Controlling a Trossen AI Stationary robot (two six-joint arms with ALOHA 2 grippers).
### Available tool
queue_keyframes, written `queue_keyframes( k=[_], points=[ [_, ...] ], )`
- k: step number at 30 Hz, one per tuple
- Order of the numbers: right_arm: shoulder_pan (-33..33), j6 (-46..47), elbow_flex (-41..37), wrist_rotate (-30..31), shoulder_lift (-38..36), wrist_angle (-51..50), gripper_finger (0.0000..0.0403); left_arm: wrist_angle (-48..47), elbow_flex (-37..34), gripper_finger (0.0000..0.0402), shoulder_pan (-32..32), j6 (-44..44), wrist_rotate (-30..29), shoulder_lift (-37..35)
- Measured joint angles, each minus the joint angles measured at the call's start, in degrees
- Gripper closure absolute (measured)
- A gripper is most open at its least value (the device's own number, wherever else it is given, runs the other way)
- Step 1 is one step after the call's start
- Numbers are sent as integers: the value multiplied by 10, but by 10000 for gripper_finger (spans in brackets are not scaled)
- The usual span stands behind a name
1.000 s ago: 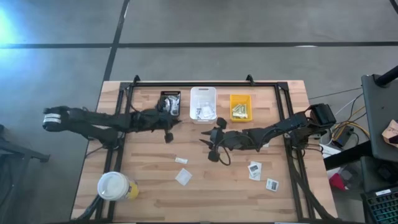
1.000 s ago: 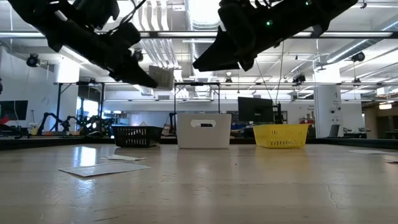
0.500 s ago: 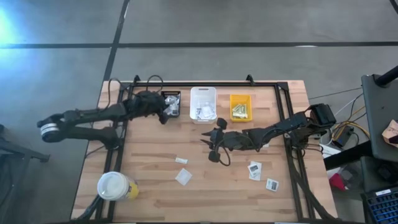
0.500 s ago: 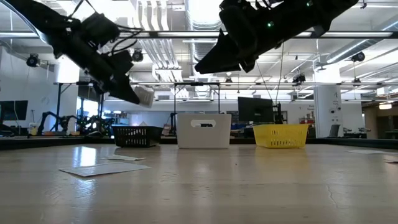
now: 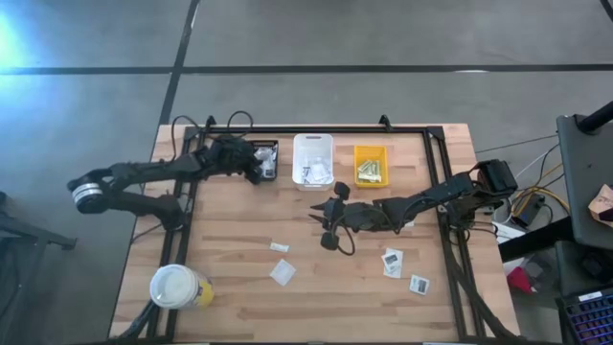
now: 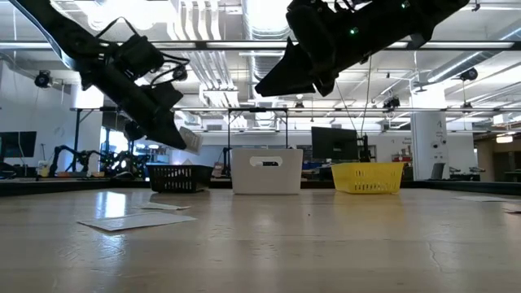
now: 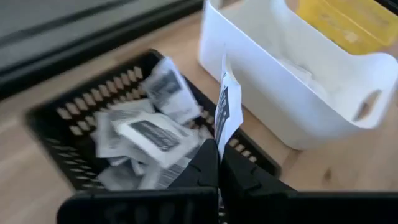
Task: Pick & Place First Aid Supplies
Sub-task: Put the towelette pack into the black basket
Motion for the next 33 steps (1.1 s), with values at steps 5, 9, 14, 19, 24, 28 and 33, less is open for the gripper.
queue_keyframes(
  k=[5, 9, 14, 19, 24, 28, 33],
  points=[
    [1, 11, 0, 0, 0, 0, 299, 1, 5, 401, 0, -6, 26, 24],
    [3, 17, 0, 0, 0, 0, 294, 0, 9, 401, 2, -13, 26, 46],
    [3, 20, 0, 0, 0, 0, 291, 0, 19, 401, 6, -16, 25, 73],
    [3, 22, 0, 0, 0, 0, 298, -1, 33, 401, 9, -16, 25, 89],
    [3, 21, 0, 0, 0, -1, 307, -6, 45, 391, 10, -16, 25, 92],
    [3, 21, 0, 0, 0, -4, 312, -21, 50, 375, 10, -17, 17, 92],
    [3, 21, 0, 0, 0, -8, 314, -27, 50, 350, 11, -17, -9, 92]
  ],
)
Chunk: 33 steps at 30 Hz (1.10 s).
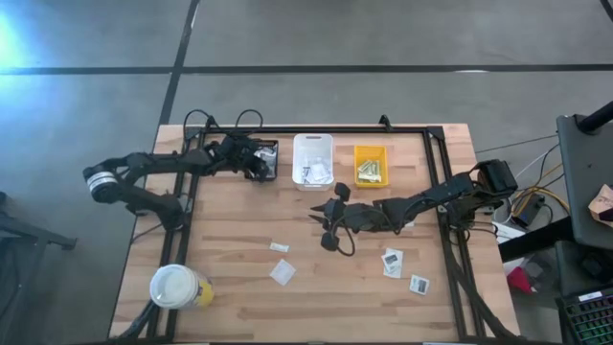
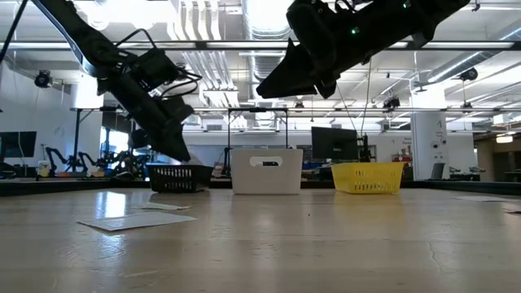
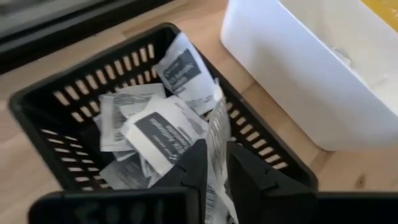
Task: Pick & Place First Aid Supplies
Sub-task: Put the towelette pack into the black basket, then put the green bandage into the yellow basket
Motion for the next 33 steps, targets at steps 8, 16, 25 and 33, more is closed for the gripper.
queue_keyframes(
  k=[8, 16, 25, 33],
  points=[
    [3, 0, 0, 0, 0, -4, 304, -15, 26, 318, 7, 36, -24, 0],
    [35, 0, 0, 0, -27, -51, 304, -122, 102, 316, 10, 128, -32, 0],
    [67, 0, 0, 0, -39, -64, 327, -204, 150, 318, -2, 174, -3, -7],
    [85, 1, 0, 0, -39, -64, 345, -214, 119, 339, -79, 175, 19, -41]
  ],
)
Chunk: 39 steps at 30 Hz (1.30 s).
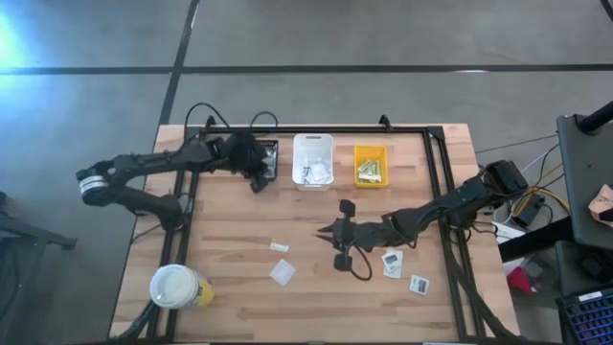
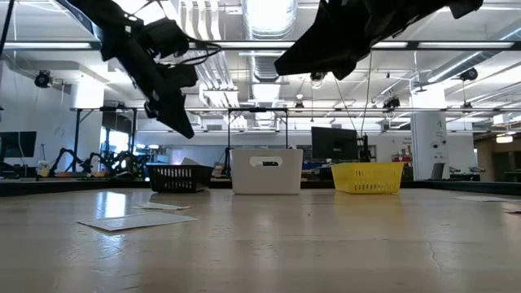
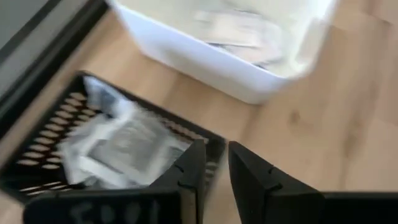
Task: Pick & Place First Aid Supplies
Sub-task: Put the green bandage into the yellow basket
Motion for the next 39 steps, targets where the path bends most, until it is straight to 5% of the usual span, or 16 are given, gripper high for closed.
queue_keyframes(
  k=[16, 32, 39],
  points=[
    [1, 22, 0, -3, 2, 6, 388, 8, -59, 397, -238, -45, 0, -25],
    [23, -17, 86, -13, 103, -5, 394, 260, -194, 401, -392, -168, -2, -21],
    [23, -44, 123, -46, 140, -17, 394, 282, -204, 401, -430, -177, -29, -21]
  ],
)
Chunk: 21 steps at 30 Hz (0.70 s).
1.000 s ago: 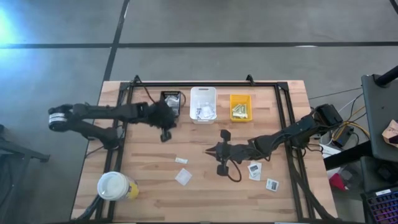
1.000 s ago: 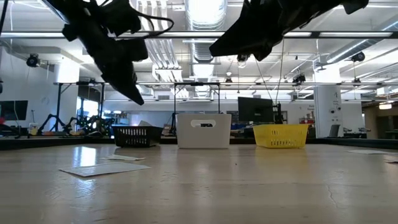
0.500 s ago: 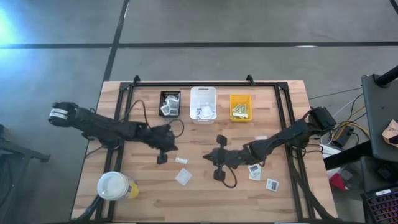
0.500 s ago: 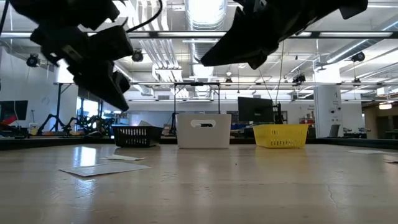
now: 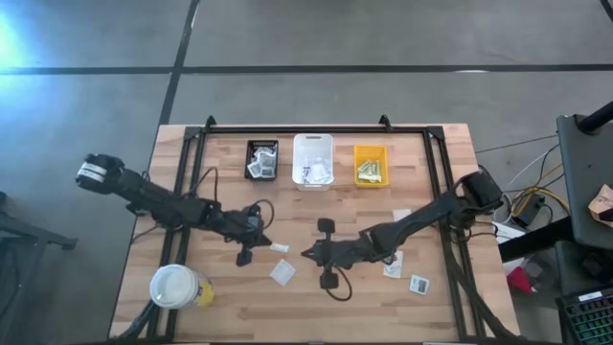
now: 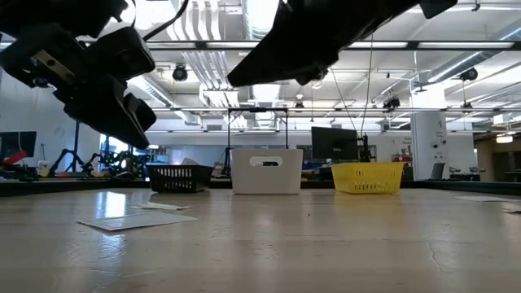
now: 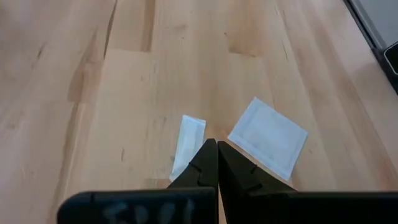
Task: Pick & Place First Aid Supplies
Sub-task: Put the green bandage into the yellow basket
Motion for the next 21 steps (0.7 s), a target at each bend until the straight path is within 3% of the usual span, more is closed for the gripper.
queue_keyframes(
  k=[13, 21],
  points=[
    [-13, -61, 94, -2, 139, 3, 394, -5, -16, 401, -8, -48, -23, 0],
    [-42, -77, 126, -41, 159, -16, 394, 9, -29, 401, -8, -57, -23, 0]
  ],
)
